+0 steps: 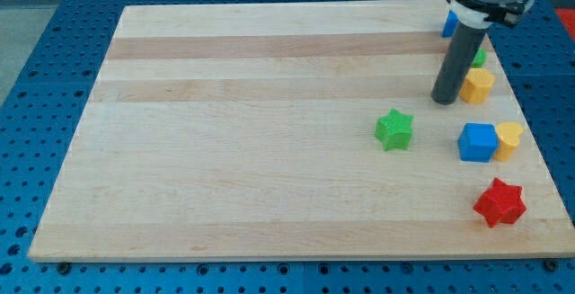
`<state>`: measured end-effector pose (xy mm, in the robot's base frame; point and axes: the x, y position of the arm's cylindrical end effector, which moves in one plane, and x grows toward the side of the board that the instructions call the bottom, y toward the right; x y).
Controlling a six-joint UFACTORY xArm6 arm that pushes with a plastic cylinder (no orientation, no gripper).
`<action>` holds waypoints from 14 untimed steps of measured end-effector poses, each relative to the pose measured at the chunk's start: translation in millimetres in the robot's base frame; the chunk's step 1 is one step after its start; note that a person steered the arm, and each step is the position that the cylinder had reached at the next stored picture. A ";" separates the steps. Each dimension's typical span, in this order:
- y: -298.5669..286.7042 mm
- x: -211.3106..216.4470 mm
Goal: Push the green star into the blue cube
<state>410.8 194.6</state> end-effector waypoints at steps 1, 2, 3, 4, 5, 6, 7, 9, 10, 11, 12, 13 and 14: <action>-14.2 0.0; -32.5 0.0; -53.9 0.0; -75.2 0.0; -89.1 1.6; -102.6 5.5; -111.9 12.9; -112.1 49.4; -113.3 62.5; -113.9 72.3; -113.9 75.4; -113.9 75.4; -113.9 74.1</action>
<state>485.0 80.7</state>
